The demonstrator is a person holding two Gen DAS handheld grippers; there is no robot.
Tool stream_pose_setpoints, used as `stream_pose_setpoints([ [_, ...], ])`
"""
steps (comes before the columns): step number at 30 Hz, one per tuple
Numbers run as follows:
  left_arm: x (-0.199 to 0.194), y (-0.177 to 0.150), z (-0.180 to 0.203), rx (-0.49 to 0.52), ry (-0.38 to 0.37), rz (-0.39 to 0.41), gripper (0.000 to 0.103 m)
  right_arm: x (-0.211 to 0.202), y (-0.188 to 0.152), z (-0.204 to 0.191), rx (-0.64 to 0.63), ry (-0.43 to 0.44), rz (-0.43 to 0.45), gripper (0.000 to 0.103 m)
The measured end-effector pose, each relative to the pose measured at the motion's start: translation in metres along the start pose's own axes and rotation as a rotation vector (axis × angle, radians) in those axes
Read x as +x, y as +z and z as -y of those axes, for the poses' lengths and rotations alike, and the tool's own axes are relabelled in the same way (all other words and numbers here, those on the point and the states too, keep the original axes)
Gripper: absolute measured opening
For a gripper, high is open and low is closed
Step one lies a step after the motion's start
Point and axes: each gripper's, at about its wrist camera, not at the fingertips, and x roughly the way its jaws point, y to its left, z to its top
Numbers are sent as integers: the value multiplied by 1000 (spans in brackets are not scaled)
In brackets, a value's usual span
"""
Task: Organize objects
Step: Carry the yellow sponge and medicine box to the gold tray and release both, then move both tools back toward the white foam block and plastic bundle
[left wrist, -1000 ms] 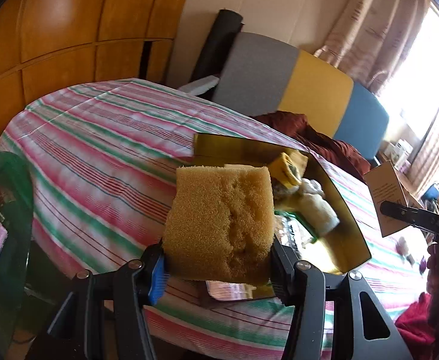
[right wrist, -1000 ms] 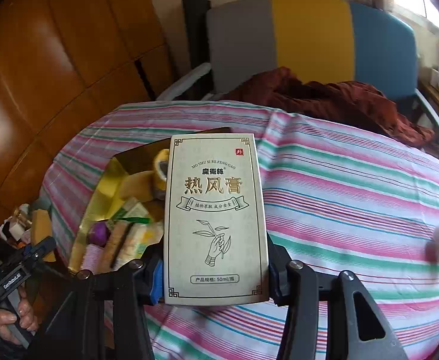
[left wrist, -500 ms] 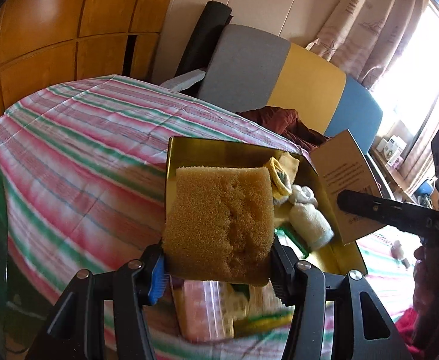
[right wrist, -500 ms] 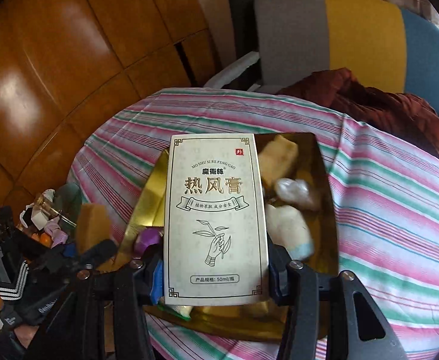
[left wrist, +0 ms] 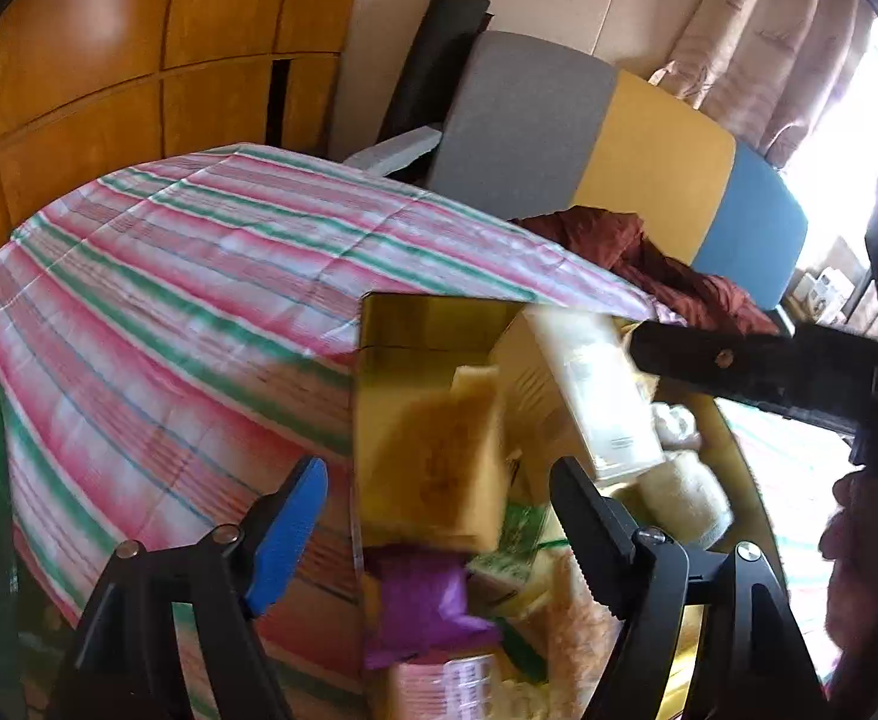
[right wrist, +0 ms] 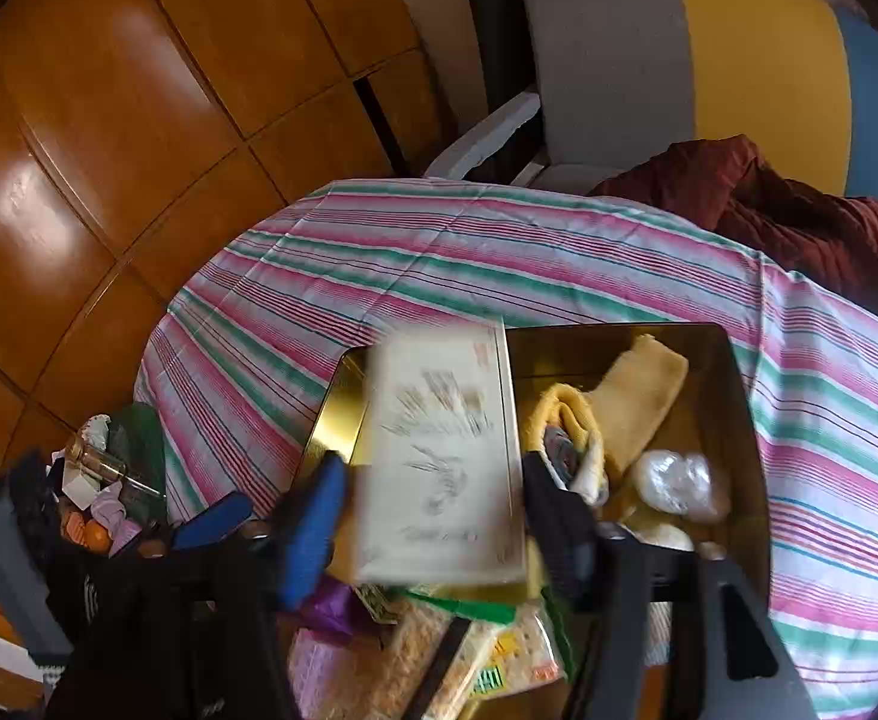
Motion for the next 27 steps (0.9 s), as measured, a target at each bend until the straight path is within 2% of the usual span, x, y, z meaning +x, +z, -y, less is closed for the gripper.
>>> stream_pose_setpoints([
  [4,-11,-11,-11,-23,20,20,77,1,-13,4,20,-1,-24,71],
  [14,-39,-38,-18,-46,47,35,77,-18,-60,13,36,-81,-31,75],
  [27,-70,-50,24,65,28,90,82,-57,-88,3,-31,-179,51,82],
])
